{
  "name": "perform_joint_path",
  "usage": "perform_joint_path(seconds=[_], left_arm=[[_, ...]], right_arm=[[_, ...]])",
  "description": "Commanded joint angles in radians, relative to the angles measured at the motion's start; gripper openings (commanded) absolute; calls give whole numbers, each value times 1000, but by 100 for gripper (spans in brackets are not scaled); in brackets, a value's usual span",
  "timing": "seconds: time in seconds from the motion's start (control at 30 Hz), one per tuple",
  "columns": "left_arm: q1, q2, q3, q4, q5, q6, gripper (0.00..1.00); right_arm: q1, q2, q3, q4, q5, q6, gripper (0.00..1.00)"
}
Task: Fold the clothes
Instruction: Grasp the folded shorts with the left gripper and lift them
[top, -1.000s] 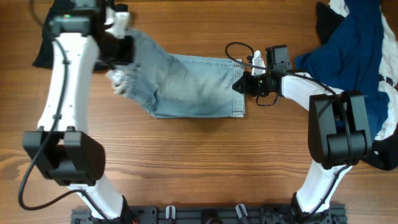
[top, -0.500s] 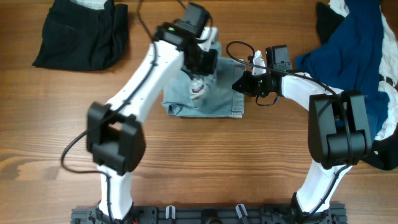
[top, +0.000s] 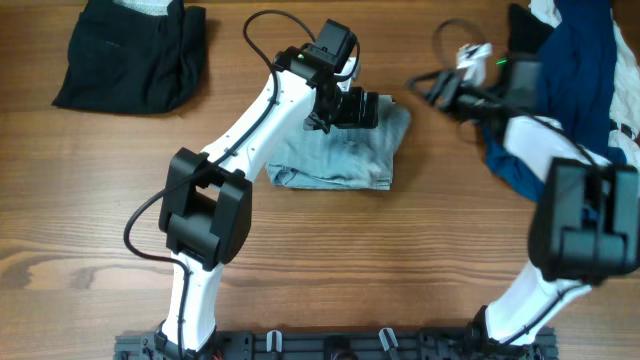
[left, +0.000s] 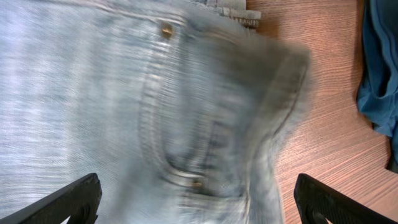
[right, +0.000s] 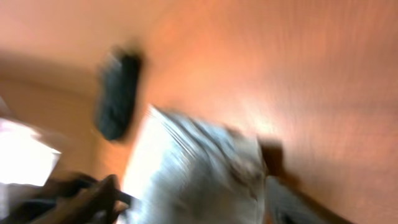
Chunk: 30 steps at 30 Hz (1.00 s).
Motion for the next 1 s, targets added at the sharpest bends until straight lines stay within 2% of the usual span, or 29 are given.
perform_joint_path(seconds=[0.0,0.07,0.13,0.3,0.33,0.37,0.5,0.67,0.97], left_arm=[[0,3,23,3,-9,-5,100],[2,3,23,3,-18,25,100],[1,2,23,-2,-14,111,100],[-61,2,23,-132,-33,549,100],[-82,2,23,-142,-73,578,100],[-129,2,23,-141,-177,604,100],[-243,2,23,-135,-369,627,100],[-308,2,23,-167,-375,624,100],[-292,7,-63,-30,-378,681,100]], right_arm=[[-116,-106,23,94,-198,159,86],[-149,-113,23,89,-222,155,87],[-156,-113,22,66,-227,135,87],[-158,-113,22,-27,-127,21,96],[-159,-113,22,-71,-77,-14,99],[-159,-113,22,-139,-5,-63,100],[-159,-113,23,-321,245,-175,100],[-162,-113,53,-450,473,-212,100],[-162,-113,55,-465,489,-237,100]])
